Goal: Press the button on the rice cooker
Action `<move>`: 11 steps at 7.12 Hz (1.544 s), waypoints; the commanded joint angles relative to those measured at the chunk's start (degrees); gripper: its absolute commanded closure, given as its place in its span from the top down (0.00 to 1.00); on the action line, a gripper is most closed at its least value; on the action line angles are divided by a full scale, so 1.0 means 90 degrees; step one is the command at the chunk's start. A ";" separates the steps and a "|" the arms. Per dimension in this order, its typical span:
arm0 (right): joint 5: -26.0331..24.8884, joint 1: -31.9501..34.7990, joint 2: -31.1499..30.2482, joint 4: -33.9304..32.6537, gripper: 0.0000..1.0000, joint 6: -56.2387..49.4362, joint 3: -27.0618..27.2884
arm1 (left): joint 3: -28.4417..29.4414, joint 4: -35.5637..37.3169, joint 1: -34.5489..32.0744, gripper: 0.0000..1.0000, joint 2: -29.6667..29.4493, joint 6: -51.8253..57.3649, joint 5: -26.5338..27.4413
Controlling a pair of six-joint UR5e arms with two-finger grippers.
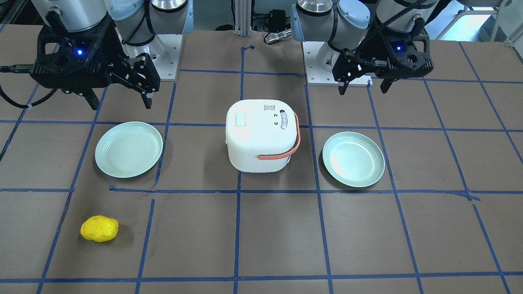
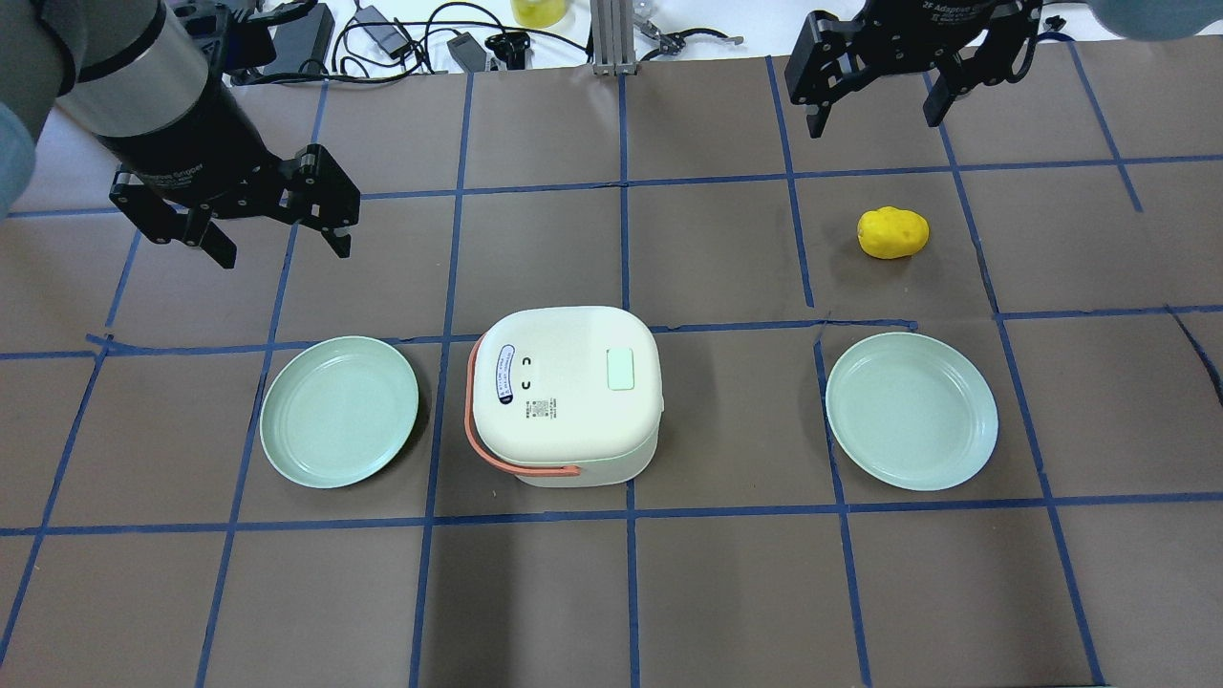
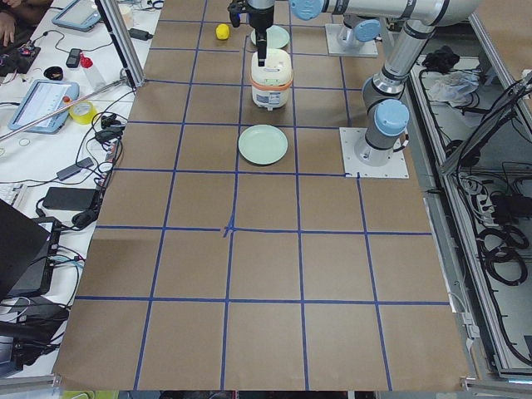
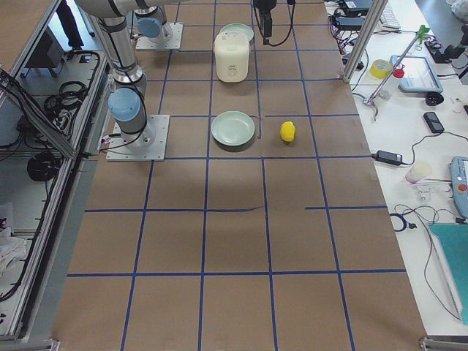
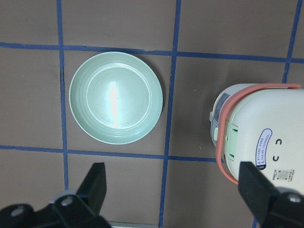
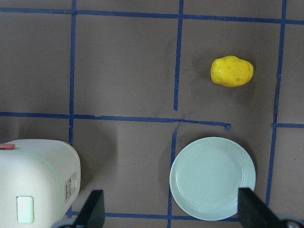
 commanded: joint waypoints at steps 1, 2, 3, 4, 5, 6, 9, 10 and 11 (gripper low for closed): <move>0.0007 0.0007 0.0005 -0.0036 1.00 0.0000 0.0025 | 0.0010 0.0000 0.0000 1.00 0.0000 0.0010 0.0000; -0.0003 0.0007 0.0005 -0.0017 1.00 0.0010 0.0035 | 0.0000 0.0000 0.0000 1.00 0.0000 0.0010 0.0000; -0.0003 -0.0003 0.0005 -0.0007 1.00 0.0010 0.0035 | 0.0000 0.0000 0.0000 1.00 0.0000 0.0000 0.0000; 0.0016 0.0007 0.0005 -0.0017 1.00 0.0010 0.0035 | 0.0000 0.0000 0.0000 1.00 0.0000 0.0010 0.0000; 0.0017 0.0007 0.0005 0.0002 1.00 0.0000 0.0045 | 0.0000 0.0000 0.0000 1.00 0.0000 0.0010 0.0000; 0.0036 0.0016 0.0034 -0.0027 1.00 0.0010 0.0045 | 0.0000 0.0000 0.0000 1.00 0.0000 0.0010 0.0000; 0.0260 0.0036 0.0054 -0.0153 0.99 0.0642 0.0123 | 0.0000 0.0000 0.0000 1.00 0.0000 0.0010 0.0000; 0.0483 0.0084 0.0034 -0.0453 0.98 0.1234 0.0307 | 0.0000 0.0000 0.0000 1.00 0.0000 0.0010 0.0000; 0.0495 0.0336 0.0024 -0.0534 0.91 0.1308 0.0444 | 0.0000 0.0000 0.0000 1.00 0.0000 0.0000 0.0000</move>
